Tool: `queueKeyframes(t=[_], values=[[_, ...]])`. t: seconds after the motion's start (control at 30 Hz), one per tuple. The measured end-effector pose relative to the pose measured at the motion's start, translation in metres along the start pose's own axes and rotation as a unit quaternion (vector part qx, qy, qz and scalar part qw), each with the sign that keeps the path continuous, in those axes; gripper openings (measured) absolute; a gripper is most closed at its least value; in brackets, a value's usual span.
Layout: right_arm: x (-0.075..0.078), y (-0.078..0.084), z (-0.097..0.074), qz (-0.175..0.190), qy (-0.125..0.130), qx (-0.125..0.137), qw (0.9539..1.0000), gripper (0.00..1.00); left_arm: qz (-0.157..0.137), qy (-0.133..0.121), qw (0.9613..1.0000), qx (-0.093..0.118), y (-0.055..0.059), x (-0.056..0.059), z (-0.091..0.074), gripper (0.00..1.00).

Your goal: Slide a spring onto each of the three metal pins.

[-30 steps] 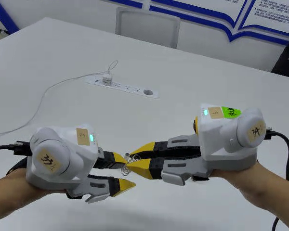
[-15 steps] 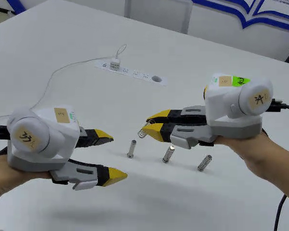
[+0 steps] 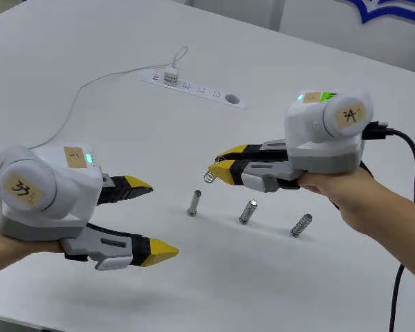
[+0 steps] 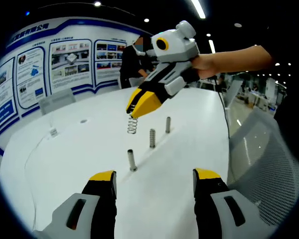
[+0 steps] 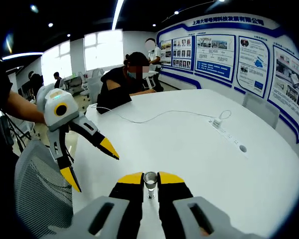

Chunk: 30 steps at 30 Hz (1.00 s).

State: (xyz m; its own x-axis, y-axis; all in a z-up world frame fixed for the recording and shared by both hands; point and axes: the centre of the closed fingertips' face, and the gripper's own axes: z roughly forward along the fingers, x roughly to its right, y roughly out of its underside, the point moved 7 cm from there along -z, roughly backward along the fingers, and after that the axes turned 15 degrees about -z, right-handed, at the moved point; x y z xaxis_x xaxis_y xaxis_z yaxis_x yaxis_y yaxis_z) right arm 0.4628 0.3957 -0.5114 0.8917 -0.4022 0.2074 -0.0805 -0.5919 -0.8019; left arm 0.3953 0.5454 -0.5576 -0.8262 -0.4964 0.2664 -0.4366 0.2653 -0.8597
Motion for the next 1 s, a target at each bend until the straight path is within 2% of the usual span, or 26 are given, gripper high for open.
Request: queueKeyframes(t=[0.23, 0.47, 0.7, 1.0], values=[[-0.001, 0.010, 0.013, -0.004, -0.010, -0.025, 0.9996, 0.11, -0.002, -0.002, 1.0000, -0.005, 0.000, -0.001, 0.002, 0.65], [-0.003, 0.013, 0.021, 0.007, -0.015, -0.025, 0.9996, 0.11, -0.011, -0.011, 0.9999, -0.007, 0.004, -0.003, 0.000, 0.65], [-0.007, 0.017, 0.029, -0.003, -0.017, -0.041, 0.9990, 0.11, -0.016, -0.010, 0.9998, -0.011, 0.010, 0.000, 0.001, 0.64], [-0.008, 0.022, 0.033, -0.005, -0.020, -0.053, 0.9984, 0.11, -0.024, -0.009, 0.9997, -0.005, 0.009, 0.001, 0.003, 0.64]])
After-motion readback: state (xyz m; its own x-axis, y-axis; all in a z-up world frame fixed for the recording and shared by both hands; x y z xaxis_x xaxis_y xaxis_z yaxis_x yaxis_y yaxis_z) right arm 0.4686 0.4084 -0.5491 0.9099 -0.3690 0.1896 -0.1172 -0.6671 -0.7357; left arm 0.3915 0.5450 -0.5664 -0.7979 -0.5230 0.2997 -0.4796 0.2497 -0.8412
